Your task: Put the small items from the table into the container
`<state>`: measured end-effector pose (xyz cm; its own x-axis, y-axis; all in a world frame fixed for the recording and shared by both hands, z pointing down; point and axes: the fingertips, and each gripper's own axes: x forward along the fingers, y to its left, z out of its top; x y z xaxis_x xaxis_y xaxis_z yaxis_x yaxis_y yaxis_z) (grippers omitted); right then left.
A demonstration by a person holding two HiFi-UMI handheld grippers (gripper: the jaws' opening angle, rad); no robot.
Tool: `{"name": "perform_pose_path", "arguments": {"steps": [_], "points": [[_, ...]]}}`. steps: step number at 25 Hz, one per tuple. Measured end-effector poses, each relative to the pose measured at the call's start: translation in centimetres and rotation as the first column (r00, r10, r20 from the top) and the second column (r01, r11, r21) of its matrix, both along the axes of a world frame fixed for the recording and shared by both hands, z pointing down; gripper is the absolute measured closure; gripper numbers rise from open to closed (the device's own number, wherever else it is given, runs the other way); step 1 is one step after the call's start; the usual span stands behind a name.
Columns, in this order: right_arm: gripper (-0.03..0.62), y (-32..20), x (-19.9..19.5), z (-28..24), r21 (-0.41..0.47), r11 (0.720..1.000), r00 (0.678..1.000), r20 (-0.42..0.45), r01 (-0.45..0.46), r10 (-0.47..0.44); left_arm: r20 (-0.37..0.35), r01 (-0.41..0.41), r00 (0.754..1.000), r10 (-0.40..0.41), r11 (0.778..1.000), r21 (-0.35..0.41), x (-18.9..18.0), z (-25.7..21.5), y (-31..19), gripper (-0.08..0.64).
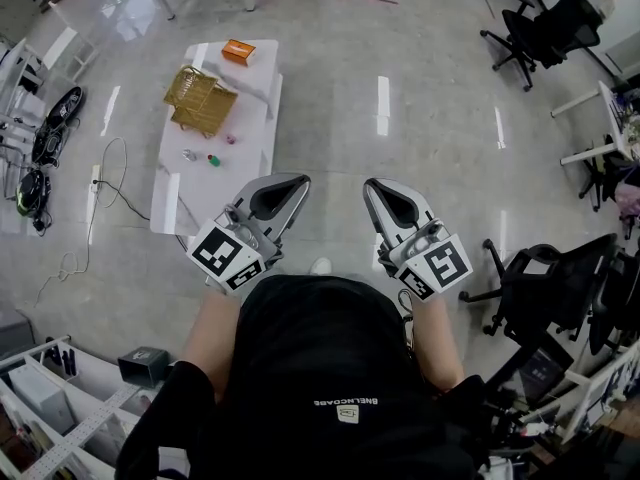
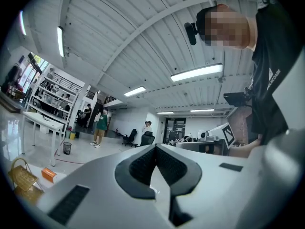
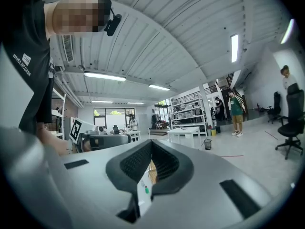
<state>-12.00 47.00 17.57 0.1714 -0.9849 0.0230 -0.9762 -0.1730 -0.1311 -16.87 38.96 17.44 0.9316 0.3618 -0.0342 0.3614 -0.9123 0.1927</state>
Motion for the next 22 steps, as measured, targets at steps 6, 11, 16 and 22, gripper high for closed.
{"name": "perform_pose_path", "arguments": {"steps": [6, 11, 16, 22], "points": [[0.583, 1.5, 1.7, 1.0, 0.007, 1.000, 0.999, 0.038, -0.003, 0.003, 0.018, 0.010, 1.000, -0.010, 1.000, 0.023, 1.3, 0.6, 1.4, 0.557], [0.583, 0.8, 2.8, 2.0, -0.015, 1.000, 0.999, 0.041, 0.010, -0.009, 0.022, 0.014, 1.000, -0.015, 1.000, 0.014, 2.7, 1.3, 0.9, 0.557], [0.583, -0.6, 4.7, 2.5, -0.029, 0.999, 0.999, 0.045, 0.017, -0.015, 0.021, 0.016, 1.000, -0.016, 1.000, 0.006, 4.9, 1.8, -0.3, 0.557], [0.583, -4.3, 8.2, 3.6, -0.049, 0.999, 0.998, 0.059, 0.013, -0.010, 0.023, 0.003, 1.000, -0.003, 1.000, -0.012, 8.4, 2.6, -3.7, 0.557]]}}
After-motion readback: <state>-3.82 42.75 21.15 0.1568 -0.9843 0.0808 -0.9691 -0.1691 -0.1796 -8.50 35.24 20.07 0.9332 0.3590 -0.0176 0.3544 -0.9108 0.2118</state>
